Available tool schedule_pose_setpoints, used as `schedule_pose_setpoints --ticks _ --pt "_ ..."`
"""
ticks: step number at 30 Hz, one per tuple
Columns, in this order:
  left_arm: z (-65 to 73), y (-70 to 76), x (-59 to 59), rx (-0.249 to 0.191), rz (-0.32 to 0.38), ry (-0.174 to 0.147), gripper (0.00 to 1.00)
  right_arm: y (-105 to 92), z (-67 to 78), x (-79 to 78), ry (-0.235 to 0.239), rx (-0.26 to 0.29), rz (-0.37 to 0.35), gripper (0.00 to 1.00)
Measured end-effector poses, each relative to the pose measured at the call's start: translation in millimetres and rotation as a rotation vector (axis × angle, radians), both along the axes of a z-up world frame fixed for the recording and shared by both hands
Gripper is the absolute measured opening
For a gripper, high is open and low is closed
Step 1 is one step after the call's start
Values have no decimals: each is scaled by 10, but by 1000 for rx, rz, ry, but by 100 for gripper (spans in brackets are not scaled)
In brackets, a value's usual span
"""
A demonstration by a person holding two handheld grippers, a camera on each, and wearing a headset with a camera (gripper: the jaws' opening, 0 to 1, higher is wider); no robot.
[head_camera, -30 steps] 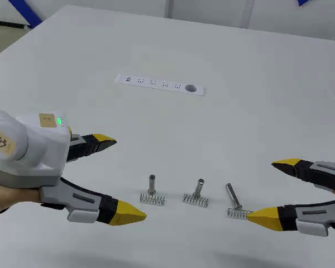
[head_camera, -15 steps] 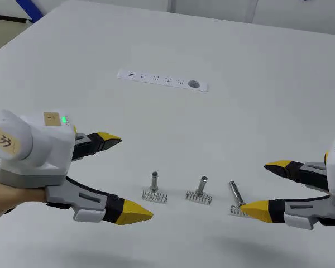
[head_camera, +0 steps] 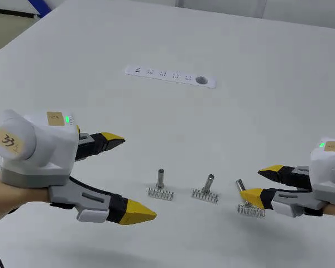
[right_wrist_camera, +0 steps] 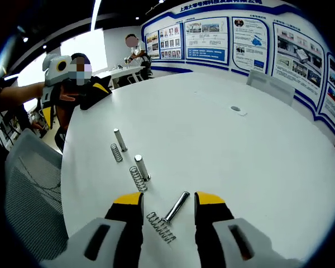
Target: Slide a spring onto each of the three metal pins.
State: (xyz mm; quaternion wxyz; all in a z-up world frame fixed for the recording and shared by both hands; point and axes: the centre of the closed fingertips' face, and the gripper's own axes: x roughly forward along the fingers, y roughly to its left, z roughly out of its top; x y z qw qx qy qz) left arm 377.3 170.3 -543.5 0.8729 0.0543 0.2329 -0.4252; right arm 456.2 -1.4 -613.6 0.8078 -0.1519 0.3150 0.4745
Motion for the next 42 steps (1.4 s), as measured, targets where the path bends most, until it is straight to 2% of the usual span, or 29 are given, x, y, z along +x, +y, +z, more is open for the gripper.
schedule_pose_setpoints --ticks 2,6,9,15,19,22,28,32,35,36,37,38,39,40,42 --pt "-4 15 2 -2 6 2 98 9 -58 17 23 -7 -19 33" --pt "-14 53 4 -1 16 5 98 -21 -147 83 38 -35 -55 31" --pt "-18 73 1 -1 23 7 98 -79 -221 146 33 -88 -88 29" --pt "-53 83 -29 3 24 19 97 -37 -351 207 81 -94 -145 25" --pt "-3 86 -10 -26 39 12 97 14 -422 226 107 -102 -170 20" --pt "23 110 12 -35 52 5 97 1 -472 273 130 -116 -218 19" --pt "8 136 3 -30 56 9 96 -29 -517 287 162 -142 -260 16" --pt "11 134 16 -33 61 4 96 -14 -532 282 157 -152 -276 14" --pt "17 118 26 -34 57 3 95 16 -525 262 134 -175 -259 11" --pt "18 114 27 -34 56 3 95 32 -528 248 125 -189 -232 11" --pt "19 108 28 -34 54 3 95 32 -532 229 106 -227 -200 10" --pt "21 104 27 -35 53 3 95 46 -531 227 103 -232 -192 9" --pt "22 102 26 -36 52 3 94 51 -531 246 112 -225 -213 9" --pt "23 100 25 -35 52 3 94 32 -537 256 143 -219 -241 9" --pt "33 101 21 -36 51 1 94 12 -536 280 175 -196 -272 8"
